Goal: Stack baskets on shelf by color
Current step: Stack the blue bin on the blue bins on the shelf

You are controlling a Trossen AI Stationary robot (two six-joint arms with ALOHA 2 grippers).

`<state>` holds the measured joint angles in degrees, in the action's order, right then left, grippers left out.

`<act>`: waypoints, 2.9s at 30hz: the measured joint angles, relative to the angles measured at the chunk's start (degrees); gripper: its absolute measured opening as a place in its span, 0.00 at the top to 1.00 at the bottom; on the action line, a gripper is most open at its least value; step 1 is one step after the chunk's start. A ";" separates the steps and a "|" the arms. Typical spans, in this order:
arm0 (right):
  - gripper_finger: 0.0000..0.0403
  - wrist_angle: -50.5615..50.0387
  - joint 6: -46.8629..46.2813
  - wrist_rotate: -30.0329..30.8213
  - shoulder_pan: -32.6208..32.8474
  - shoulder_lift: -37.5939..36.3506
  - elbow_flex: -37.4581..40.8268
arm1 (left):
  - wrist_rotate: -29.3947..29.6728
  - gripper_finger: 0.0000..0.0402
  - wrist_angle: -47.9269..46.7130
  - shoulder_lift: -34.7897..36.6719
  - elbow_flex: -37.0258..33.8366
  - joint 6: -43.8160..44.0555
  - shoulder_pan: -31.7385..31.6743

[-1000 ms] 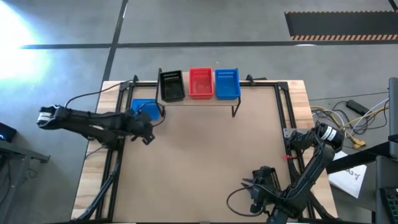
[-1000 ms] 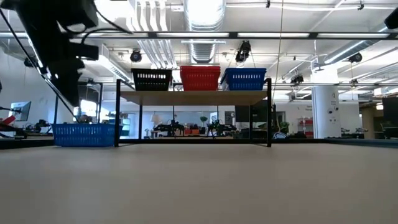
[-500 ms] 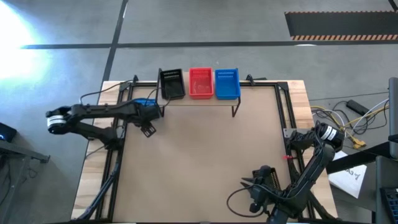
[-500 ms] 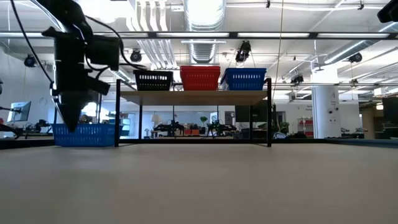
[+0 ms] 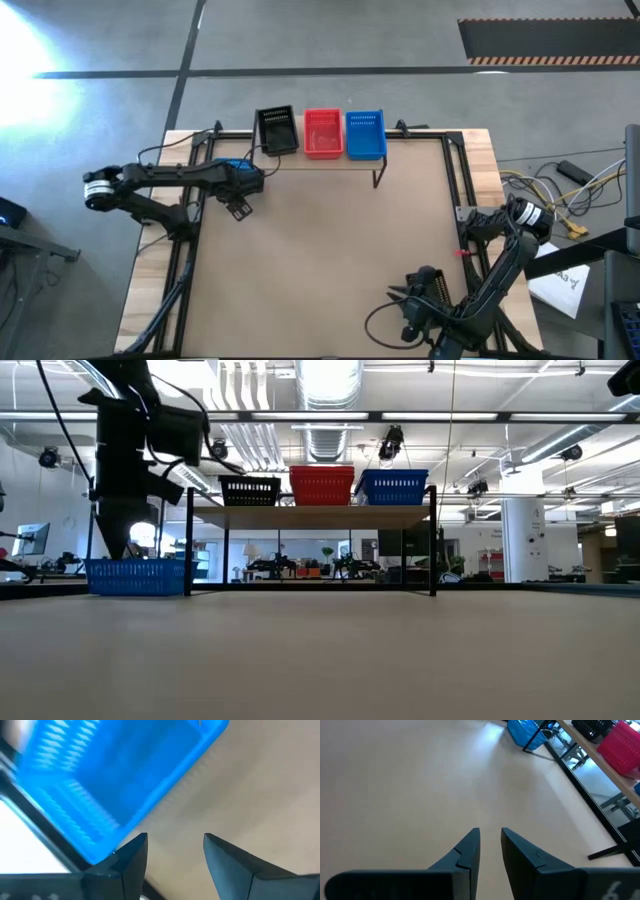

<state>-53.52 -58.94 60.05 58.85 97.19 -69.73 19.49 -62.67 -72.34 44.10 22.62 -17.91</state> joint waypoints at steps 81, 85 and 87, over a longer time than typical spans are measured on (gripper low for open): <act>0.62 28.94 60.67 -26.85 -24.65 -0.09 0.95 | -17.07 0.98 34.73 -30.49 26.48 -43.09 34.68; 0.64 29.11 61.17 -31.81 -27.45 -0.09 2.41 | -16.74 0.98 34.81 -30.16 26.89 -43.11 34.75; 0.64 29.77 61.79 -31.94 -28.43 -0.09 3.63 | -16.72 0.98 35.18 -30.16 27.05 -43.11 34.79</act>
<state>-23.75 2.86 28.11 30.41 97.10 -66.11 2.76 -27.49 -102.50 71.15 -20.49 16.88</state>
